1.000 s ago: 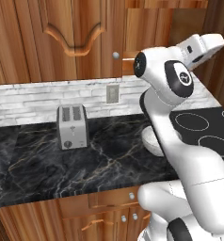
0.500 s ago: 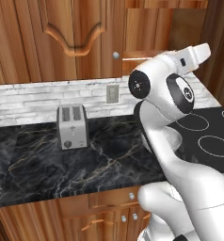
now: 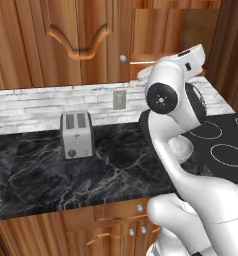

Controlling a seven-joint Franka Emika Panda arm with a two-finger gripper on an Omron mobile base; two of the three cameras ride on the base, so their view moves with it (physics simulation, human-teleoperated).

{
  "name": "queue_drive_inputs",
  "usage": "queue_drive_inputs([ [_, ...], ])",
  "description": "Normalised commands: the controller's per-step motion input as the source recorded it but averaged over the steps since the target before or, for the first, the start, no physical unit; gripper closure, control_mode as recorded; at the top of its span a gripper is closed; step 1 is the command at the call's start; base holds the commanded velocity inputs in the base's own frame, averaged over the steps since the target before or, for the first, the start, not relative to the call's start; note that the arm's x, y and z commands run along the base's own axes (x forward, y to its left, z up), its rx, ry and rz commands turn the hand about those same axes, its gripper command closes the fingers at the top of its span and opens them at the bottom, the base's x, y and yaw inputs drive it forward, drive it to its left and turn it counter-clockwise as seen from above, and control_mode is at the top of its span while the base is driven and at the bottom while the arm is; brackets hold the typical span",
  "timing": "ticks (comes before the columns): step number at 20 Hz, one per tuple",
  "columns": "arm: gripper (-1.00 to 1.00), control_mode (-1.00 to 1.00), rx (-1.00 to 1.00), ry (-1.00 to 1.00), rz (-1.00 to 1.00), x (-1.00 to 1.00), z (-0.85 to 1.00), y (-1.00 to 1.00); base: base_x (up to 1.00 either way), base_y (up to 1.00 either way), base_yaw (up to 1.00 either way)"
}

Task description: Open the cabinet and move the ladle to the pot. Then close the cabinet.

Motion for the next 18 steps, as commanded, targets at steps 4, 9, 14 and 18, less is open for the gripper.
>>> queue_drive_inputs([
  [4, -1.00, -1.00, 0.00, 0.19, 0.11, 0.35, 0.00, 0.60, 0.00, 0.00, 0.00],
  [9, -1.00, -1.00, 0.00, 0.23, 0.00, 0.36, 0.00, 0.14, 0.00, 0.00, 0.00],
  [14, -1.00, -1.00, 0.02, 0.12, 0.00, 0.40, -0.02, 0.02, 0.00, 0.00, 0.00],
  [18, -1.00, -1.00, 0.00, 0.00, 0.00, 0.11, -0.08, 0.21, 0.00, 0.00, 0.00],
])
